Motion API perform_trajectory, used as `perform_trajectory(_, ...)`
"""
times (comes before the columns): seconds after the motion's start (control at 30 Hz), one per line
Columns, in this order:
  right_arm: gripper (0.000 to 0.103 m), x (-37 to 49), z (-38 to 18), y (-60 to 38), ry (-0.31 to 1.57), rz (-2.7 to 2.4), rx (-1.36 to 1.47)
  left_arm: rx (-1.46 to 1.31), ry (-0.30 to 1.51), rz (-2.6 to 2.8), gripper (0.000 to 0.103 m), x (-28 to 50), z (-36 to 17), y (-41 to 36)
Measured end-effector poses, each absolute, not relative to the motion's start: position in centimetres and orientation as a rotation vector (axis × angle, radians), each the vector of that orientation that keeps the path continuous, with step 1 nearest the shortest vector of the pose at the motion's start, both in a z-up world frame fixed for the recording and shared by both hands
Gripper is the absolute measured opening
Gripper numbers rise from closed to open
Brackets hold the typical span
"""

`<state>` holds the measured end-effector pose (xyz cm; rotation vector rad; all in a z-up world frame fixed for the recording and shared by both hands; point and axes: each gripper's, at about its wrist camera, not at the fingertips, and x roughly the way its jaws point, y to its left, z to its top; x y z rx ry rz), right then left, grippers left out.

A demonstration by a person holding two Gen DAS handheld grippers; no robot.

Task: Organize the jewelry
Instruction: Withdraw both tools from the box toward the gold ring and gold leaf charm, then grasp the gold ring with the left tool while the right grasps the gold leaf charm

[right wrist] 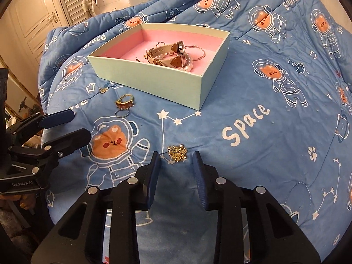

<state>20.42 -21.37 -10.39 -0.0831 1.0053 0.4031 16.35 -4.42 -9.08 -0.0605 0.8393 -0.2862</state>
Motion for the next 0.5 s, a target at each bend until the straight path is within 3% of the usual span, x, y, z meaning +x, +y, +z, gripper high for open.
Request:
perform_trajectory(0.13, 0.022, 20.5, -10.5, -21.1, 1.004, 0.397, -0.089, -0.035, 0.828, -0.307, 0.066, 17.5, -8.9, -5.8)
perform_trajectory(0.23, 0.018, 20.6, -10.5, -21.3, 1.005, 0.395, -0.075, -0.012, 0.838, -0.302, 0.058, 18.9, -9.0, -6.7)
perform_trajectory(0.5, 0.018, 20.5, -10.6, -21.4, 1.006, 0.395, -0.062, -0.019, 0.906, -0.284, 0.043, 21.4, -9.7, -7.9)
